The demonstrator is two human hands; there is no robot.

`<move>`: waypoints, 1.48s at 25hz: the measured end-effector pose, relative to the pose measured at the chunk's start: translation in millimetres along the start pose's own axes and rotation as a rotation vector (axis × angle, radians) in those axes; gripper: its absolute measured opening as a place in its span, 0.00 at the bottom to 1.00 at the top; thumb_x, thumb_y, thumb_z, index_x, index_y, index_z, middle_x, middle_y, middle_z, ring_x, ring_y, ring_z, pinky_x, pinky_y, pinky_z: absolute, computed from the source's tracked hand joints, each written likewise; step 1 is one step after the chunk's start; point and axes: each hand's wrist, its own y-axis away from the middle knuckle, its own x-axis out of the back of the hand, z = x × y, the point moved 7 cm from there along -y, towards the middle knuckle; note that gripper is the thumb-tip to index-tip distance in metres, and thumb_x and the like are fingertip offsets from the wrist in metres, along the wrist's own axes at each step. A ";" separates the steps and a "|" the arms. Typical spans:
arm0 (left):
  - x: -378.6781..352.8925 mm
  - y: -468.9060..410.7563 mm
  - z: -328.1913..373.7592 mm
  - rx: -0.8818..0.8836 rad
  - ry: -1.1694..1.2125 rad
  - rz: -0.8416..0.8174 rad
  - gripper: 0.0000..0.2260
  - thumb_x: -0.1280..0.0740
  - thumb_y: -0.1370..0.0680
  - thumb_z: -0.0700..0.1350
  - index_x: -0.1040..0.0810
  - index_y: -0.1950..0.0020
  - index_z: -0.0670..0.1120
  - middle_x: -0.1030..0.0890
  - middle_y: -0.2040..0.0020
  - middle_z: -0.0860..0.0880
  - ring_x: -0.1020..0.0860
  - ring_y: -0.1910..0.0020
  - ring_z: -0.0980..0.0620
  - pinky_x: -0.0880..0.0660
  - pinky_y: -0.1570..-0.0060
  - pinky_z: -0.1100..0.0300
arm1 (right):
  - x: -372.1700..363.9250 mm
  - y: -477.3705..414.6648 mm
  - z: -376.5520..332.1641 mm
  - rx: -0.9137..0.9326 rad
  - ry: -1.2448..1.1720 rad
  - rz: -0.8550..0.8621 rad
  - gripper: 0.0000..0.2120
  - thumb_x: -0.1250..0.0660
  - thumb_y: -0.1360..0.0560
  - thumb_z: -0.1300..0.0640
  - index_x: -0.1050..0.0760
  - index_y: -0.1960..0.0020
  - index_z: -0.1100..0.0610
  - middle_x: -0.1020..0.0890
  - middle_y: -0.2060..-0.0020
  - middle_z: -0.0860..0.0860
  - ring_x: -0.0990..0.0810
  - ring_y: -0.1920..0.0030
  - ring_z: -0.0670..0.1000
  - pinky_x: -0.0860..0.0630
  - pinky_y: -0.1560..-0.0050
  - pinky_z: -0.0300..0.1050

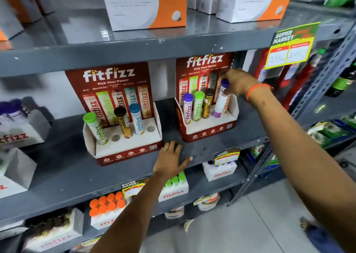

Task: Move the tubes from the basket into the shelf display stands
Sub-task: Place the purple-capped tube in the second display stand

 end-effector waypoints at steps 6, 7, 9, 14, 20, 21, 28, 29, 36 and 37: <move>1.5 0.2 -1.2 0.003 0.054 0.024 0.28 0.46 0.24 0.65 0.33 0.34 0.46 0.31 0.35 0.44 0.33 0.38 0.45 0.34 0.37 0.51 | -30.9 -24.7 5.6 -0.066 -0.042 0.004 0.17 0.33 0.27 0.70 0.26 0.40 0.62 0.25 0.38 0.62 0.26 0.38 0.62 0.28 0.38 0.47; 1.9 0.3 -1.1 0.003 0.052 0.025 0.28 0.46 0.24 0.65 0.33 0.34 0.46 0.31 0.35 0.44 0.33 0.38 0.45 0.34 0.37 0.51 | -32.8 -26.7 6.4 -0.072 -0.042 0.006 0.16 0.34 0.27 0.71 0.26 0.40 0.62 0.24 0.38 0.62 0.26 0.38 0.62 0.28 0.38 0.48; 1.4 0.0 -1.1 0.006 0.052 0.025 0.28 0.47 0.24 0.65 0.33 0.34 0.46 0.31 0.35 0.45 0.33 0.38 0.46 0.34 0.36 0.51 | -35.9 -29.8 9.2 -0.084 -0.054 0.009 0.16 0.36 0.26 0.72 0.26 0.40 0.62 0.24 0.38 0.61 0.26 0.39 0.61 0.28 0.38 0.48; -1.6 -0.6 -2.3 0.018 0.049 0.015 0.29 0.48 0.24 0.66 0.34 0.33 0.47 0.31 0.34 0.46 0.34 0.37 0.46 0.34 0.35 0.51 | -40.8 -34.2 13.2 -0.080 -0.082 -0.010 0.16 0.38 0.26 0.73 0.25 0.42 0.60 0.25 0.38 0.59 0.26 0.39 0.60 0.29 0.37 0.49; -0.7 0.0 -1.6 0.024 0.053 0.011 0.29 0.48 0.24 0.66 0.34 0.33 0.48 0.32 0.33 0.46 0.34 0.36 0.46 0.35 0.34 0.51 | -38.4 -38.2 10.9 -0.056 -0.047 -0.003 0.18 0.42 0.26 0.75 0.26 0.41 0.63 0.24 0.39 0.61 0.25 0.40 0.61 0.28 0.40 0.49; -0.6 -0.1 -1.7 0.026 0.053 0.010 0.29 0.47 0.24 0.66 0.34 0.33 0.48 0.32 0.33 0.46 0.34 0.36 0.46 0.35 0.34 0.51 | -36.5 -38.8 10.4 -0.053 -0.040 0.000 0.18 0.42 0.26 0.75 0.26 0.40 0.63 0.24 0.39 0.61 0.26 0.39 0.61 0.28 0.40 0.49; -0.9 0.0 -1.7 0.025 0.048 0.006 0.29 0.48 0.24 0.66 0.34 0.32 0.48 0.32 0.33 0.46 0.34 0.36 0.46 0.35 0.34 0.50 | -44.1 -42.3 12.6 -0.037 -0.007 -0.049 0.17 0.42 0.24 0.73 0.29 0.37 0.63 0.25 0.38 0.62 0.26 0.38 0.61 0.28 0.38 0.49; -1.0 -0.3 -1.4 0.026 0.049 0.003 0.29 0.48 0.24 0.66 0.34 0.32 0.48 0.32 0.33 0.46 0.34 0.35 0.46 0.35 0.33 0.50 | -44.8 -42.7 13.6 -0.044 0.000 -0.038 0.18 0.43 0.24 0.73 0.31 0.36 0.62 0.26 0.37 0.62 0.26 0.38 0.62 0.29 0.38 0.50; -0.8 -0.1 -0.4 0.034 0.055 -0.012 0.29 0.48 0.24 0.66 0.35 0.32 0.48 0.33 0.32 0.47 0.35 0.35 0.46 0.36 0.33 0.50 | -60.3 -45.7 16.7 -0.050 0.076 -0.046 0.18 0.42 0.22 0.66 0.32 0.33 0.62 0.26 0.35 0.62 0.26 0.37 0.63 0.29 0.34 0.52; -0.7 0.1 -0.5 0.037 0.057 -0.015 0.29 0.48 0.24 0.66 0.35 0.31 0.48 0.33 0.32 0.47 0.35 0.34 0.46 0.36 0.32 0.50 | -62.9 -46.1 16.2 -0.047 0.073 -0.063 0.17 0.41 0.22 0.67 0.31 0.33 0.63 0.25 0.36 0.62 0.25 0.38 0.62 0.28 0.35 0.51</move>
